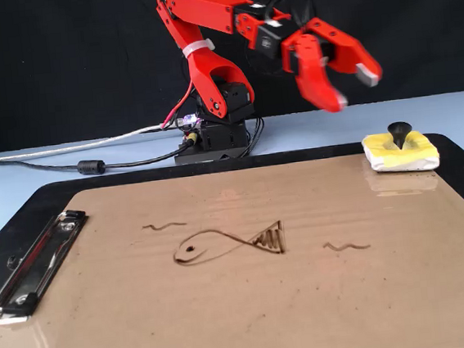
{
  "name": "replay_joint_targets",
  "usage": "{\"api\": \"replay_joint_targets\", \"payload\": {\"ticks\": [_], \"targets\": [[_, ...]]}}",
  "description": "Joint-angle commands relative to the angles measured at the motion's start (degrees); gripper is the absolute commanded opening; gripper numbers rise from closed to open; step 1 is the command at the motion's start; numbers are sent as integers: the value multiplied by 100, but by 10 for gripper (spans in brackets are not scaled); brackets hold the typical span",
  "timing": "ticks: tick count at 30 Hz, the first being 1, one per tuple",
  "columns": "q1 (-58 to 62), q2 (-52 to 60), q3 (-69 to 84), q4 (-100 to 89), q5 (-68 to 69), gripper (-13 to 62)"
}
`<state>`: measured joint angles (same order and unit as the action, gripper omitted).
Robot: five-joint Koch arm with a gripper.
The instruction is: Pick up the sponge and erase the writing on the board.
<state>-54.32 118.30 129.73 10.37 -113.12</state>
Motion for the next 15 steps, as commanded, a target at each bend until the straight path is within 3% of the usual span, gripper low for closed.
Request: {"api": "replay_joint_targets", "payload": {"ticks": [1, 6, 15], "targets": [[-325, -527, -422, -835, -158, 339], [-747, -1854, -1266, -1318, -176, 341], [-809, -1890, -650, -1336, 527, 336]]}}
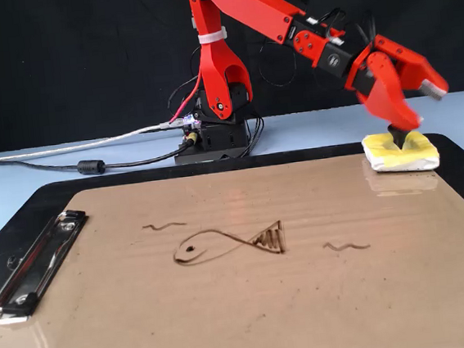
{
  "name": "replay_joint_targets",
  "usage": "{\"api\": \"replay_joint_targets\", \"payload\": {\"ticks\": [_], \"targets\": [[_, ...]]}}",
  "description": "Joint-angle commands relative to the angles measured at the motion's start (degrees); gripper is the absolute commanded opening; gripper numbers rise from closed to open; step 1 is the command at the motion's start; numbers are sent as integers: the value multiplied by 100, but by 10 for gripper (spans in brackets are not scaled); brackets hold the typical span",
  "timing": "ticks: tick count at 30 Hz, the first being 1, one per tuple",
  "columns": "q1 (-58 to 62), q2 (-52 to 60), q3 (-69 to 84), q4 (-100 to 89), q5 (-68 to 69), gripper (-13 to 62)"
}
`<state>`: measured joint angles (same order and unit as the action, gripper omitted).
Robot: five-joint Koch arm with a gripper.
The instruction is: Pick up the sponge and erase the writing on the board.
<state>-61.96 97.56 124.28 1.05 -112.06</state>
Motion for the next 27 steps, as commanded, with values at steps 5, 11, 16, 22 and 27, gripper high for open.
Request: {"api": "replay_joint_targets", "payload": {"ticks": [5, 11, 16, 22, 27], "targets": [[-70, 308, 396, -413, 1090, 333], [-290, 264, 404, -773, 1134, 331], [-483, 202, 431, -826, 1187, 330], [-483, -229, 554, -835, 1635, 330], [-492, -457, 606, -826, 2039, 331]]}}
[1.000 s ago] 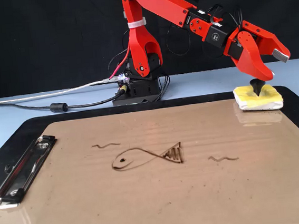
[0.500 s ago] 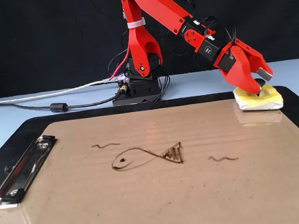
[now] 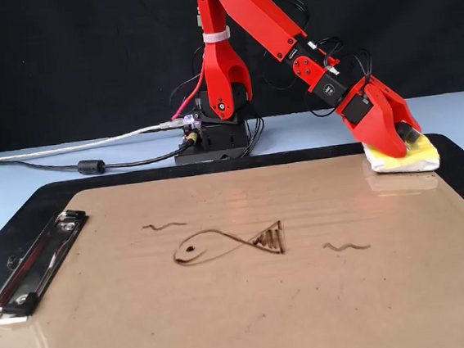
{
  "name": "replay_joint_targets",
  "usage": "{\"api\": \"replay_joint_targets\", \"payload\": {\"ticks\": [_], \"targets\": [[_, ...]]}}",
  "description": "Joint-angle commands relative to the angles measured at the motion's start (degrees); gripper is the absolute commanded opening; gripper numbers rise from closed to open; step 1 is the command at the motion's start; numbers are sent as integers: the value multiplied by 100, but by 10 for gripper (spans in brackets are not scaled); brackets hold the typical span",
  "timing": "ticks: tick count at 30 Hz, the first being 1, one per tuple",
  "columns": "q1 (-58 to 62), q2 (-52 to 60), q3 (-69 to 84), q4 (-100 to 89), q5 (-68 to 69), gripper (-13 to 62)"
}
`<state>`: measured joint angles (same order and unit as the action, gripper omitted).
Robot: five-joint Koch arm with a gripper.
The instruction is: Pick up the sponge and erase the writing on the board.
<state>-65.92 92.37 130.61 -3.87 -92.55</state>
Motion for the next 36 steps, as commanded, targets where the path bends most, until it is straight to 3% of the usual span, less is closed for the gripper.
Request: {"api": "replay_joint_targets", "payload": {"ticks": [1, 12, 18, 26, 32, 36], "targets": [[-97, 53, 0, -334, 97, 331], [-237, 79, 510, -272, 694, 299], [-229, 114, 475, -343, 765, 195], [-185, 44, 439, -563, 984, 185], [88, 149, 527, -633, 984, -35], [413, 185, 536, -1116, 932, -76]]}}
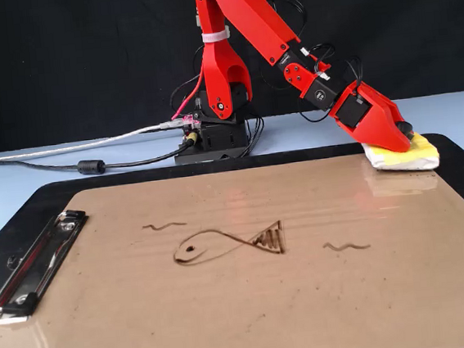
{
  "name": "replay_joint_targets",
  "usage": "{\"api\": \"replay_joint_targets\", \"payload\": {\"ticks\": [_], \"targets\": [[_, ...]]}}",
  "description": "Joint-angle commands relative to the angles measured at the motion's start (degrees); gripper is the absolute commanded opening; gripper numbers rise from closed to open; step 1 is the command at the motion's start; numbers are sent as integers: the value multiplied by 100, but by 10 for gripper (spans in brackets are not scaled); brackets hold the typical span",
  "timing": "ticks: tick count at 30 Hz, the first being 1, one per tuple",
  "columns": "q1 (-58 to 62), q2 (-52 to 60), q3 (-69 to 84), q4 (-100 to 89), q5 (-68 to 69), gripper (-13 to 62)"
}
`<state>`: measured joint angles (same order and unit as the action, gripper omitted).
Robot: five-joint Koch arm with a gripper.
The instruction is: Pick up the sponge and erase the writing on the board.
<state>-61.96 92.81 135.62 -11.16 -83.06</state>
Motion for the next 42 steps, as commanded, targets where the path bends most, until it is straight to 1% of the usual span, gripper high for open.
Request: {"api": "replay_joint_targets", "payload": {"ticks": [1, 4, 9, 11, 13, 16, 20, 25, 28, 32, 35, 36, 40, 42], "targets": [[88, 105, 26, -510, -35, -76], [475, 70, 9, -563, -53, -76], [1854, 439, 0, -536, -53, -76], [2593, 659, -18, -483, -18, -76], [3111, 879, -35, -202, 18, -77], [3920, 993, -211, 809, 246, -77], [4992, 1195, -642, 1811, 949, -77], [6319, 1538, -1239, 3349, 2224, -77], [7066, 1898, -1204, 3946, 2716, -77], [7919, 2241, -650, 4069, 3410, -77], [8147, 2021, -598, 3797, 3480, -77], [8147, 1740, -615, 3612, 3480, -77], [8130, -123, -1257, 2250, 3463, -77], [8130, -193, -1301, 2171, 3419, -77]]}}
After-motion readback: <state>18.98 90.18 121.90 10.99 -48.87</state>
